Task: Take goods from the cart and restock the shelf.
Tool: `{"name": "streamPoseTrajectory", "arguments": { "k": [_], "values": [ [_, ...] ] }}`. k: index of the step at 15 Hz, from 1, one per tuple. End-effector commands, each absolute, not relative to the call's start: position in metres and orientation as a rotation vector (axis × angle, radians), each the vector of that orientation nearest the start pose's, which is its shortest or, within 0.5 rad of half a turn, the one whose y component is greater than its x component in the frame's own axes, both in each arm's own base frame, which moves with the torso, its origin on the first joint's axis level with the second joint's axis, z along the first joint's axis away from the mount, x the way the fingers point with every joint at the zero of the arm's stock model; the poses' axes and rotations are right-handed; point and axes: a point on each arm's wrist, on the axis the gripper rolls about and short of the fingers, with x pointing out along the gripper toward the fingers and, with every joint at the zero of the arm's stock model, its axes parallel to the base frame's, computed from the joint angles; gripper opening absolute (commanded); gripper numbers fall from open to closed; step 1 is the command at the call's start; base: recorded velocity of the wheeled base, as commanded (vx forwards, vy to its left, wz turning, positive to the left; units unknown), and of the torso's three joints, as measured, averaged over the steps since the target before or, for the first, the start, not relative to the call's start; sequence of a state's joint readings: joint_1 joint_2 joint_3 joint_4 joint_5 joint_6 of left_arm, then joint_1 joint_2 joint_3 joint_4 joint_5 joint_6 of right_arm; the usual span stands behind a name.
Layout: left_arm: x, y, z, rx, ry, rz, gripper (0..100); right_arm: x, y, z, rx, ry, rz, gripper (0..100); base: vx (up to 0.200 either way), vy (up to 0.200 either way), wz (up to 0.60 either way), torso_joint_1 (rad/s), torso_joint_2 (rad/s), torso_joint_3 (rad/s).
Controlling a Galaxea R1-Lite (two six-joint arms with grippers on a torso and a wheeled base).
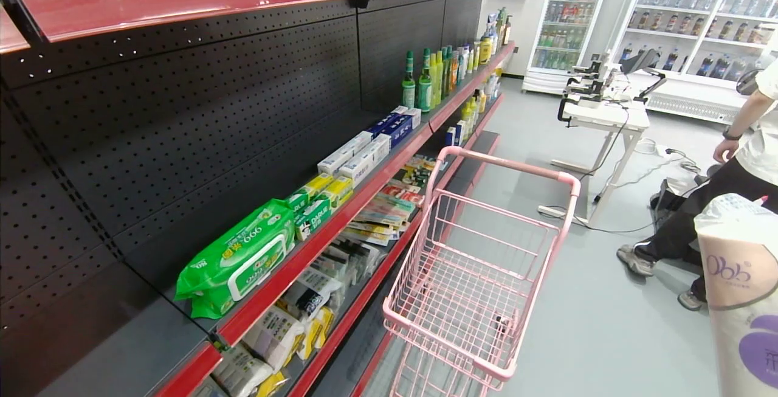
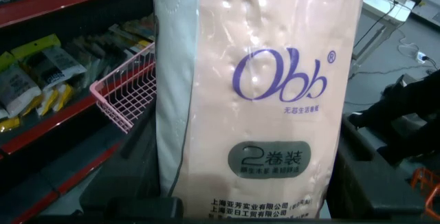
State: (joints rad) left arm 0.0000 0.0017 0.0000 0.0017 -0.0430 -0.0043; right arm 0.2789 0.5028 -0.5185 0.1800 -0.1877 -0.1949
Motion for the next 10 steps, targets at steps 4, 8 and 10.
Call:
{"name": "streamPoseTrajectory", "arguments": {
  "k": [4,8,10],
  "values": [
    [-0.0227,-0.001,0.0754,-0.005,0.003,-0.043,100,0.0142,-0.0004,0.2035,-0.241,0.167,0.105,0,0.0,0.0,0.0,0.02,-0.04,-0.021],
    [-0.0227,-0.001,0.0754,-0.005,0.003,-0.043,100,0.0153,0.0,0.2022,-0.244,0.176,0.109,0,0.0,0.0,0.6,0.0,0.0,0.001],
    [-0.0227,-0.001,0.0754,-0.005,0.003,-0.043,100,0.0163,0.0003,0.2,-0.247,0.186,0.111,0,0.0,0.0,0.6,0.017,0.0,0.002]
  ]
}}
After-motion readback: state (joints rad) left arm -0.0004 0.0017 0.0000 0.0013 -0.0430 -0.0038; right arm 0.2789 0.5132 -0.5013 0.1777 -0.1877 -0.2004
